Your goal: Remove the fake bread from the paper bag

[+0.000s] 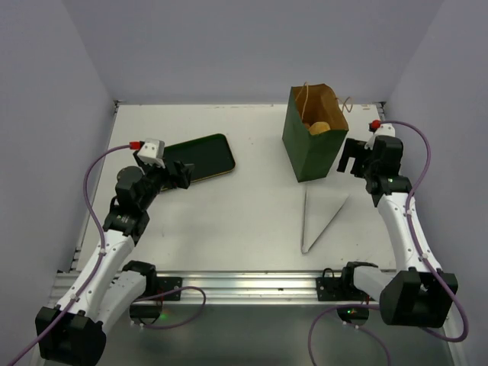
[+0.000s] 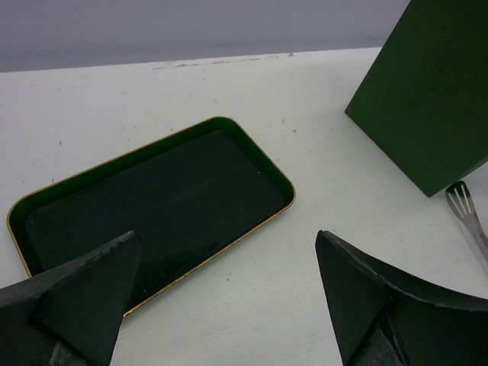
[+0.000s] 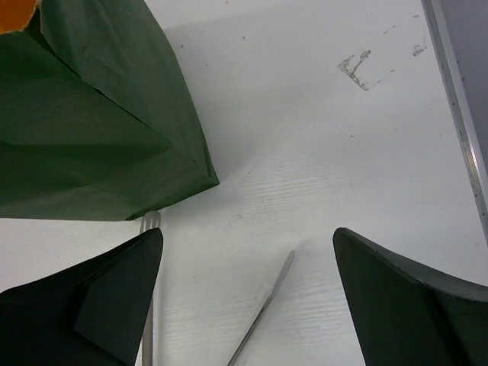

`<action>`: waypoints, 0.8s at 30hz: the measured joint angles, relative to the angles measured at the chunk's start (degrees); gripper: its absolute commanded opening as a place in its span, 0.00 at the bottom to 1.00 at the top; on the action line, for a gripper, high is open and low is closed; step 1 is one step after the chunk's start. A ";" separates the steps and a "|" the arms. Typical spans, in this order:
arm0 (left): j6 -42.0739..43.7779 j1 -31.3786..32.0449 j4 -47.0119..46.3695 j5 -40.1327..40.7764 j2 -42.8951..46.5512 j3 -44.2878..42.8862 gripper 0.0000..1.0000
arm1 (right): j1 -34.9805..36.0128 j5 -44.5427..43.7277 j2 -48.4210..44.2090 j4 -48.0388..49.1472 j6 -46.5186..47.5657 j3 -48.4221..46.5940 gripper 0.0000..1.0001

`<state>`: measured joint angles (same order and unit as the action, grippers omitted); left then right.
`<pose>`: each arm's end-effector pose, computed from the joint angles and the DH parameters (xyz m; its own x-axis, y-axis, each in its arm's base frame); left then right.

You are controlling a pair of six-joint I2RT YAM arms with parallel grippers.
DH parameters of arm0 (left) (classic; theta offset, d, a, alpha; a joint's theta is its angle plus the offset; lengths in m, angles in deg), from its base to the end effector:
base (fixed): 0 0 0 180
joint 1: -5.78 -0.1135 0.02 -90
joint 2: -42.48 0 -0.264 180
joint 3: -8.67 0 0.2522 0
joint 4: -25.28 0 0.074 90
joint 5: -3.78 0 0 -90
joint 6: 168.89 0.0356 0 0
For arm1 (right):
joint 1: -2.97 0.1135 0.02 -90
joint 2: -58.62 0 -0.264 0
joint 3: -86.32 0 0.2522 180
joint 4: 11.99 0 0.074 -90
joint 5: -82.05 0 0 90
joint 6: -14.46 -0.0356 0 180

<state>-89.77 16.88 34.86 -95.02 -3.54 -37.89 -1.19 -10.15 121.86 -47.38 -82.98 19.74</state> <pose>0.1920 -0.0432 0.2887 -0.2153 -0.1478 -0.9653 0.3033 0.9295 -0.2100 0.2450 -0.0192 0.3058 -0.5112 0.1669 -0.8431 0.1726 0.9809 0.0896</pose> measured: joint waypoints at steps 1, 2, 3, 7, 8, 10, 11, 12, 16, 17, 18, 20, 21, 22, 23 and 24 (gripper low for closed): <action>0.00 0.00 0.00 -0.13 0.00 0.00 1.00 | -0.04 0.09 -0.04 0.02 -0.04 0.00 0.99; 0.02 0.00 -0.02 -0.28 0.00 0.00 1.00 | -0.04 0.15 -0.13 0.07 -0.02 0.00 0.99; 0.00 0.00 -0.02 -0.46 0.00 0.00 1.00 | -0.04 0.28 -0.35 0.11 0.13 0.00 0.99; 0.02 -0.04 -0.02 -1.16 -0.02 0.00 1.00 | -0.04 2.32 -2.08 0.37 2.93 0.00 0.99; 0.02 -0.04 -0.02 -1.36 -0.07 0.00 1.00 | -0.04 3.74 -2.78 0.37 4.94 0.00 0.99; 0.00 -0.04 -0.02 -1.75 -0.11 0.00 1.00 | -0.09 8.02 -4.15 -0.28 10.29 -0.22 0.99; 0.02 -0.04 -0.02 -1.97 -0.11 0.00 1.00 | -0.09 9.79 -4.31 -1.31 12.63 -0.72 0.99; 0.02 -0.04 -0.02 -2.12 -0.11 -0.02 1.00 | -0.09 12.28 -4.26 -2.71 15.63 -1.66 0.99; 0.00 -0.04 -0.02 -2.89 -0.11 -0.07 1.00 | 0.00 17.51 -2.21 -9.35 24.52 -8.15 0.99; 0.02 -0.04 -0.02 -3.02 -0.15 -0.13 1.00 | -0.04 18.08 -1.49 -10.47 25.55 -9.90 0.99; 0.02 -0.04 -0.04 -3.08 -0.22 -0.22 1.00 | -0.15 18.47 -0.72 -11.56 25.99 -11.65 0.99; 0.02 -0.04 -0.07 -3.30 -0.26 -0.33 1.00 | -0.87 19.93 1.07 -12.68 25.62 -14.91 0.99; 0.02 -0.04 -0.07 -3.43 -0.28 -0.35 1.00 | -1.57 21.22 2.36 -13.33 24.85 -16.68 0.99; 0.02 -0.04 -0.07 -3.48 -0.31 -0.35 1.00 | -2.32 22.47 3.58 -14.03 24.11 -18.40 0.98; 0.02 -0.04 -0.07 -3.54 -0.35 -0.37 1.00 | -3.06 23.85 5.31 -14.23 22.84 -20.50 0.96; 0.02 -0.04 -0.07 -3.65 -0.39 -0.39 1.00 | -3.67 25.09 7.30 -14.34 21.46 -22.64 0.95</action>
<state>-89.74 16.83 34.79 -98.67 -3.93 -38.28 -4.86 14.95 129.16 -61.71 -61.52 -2.90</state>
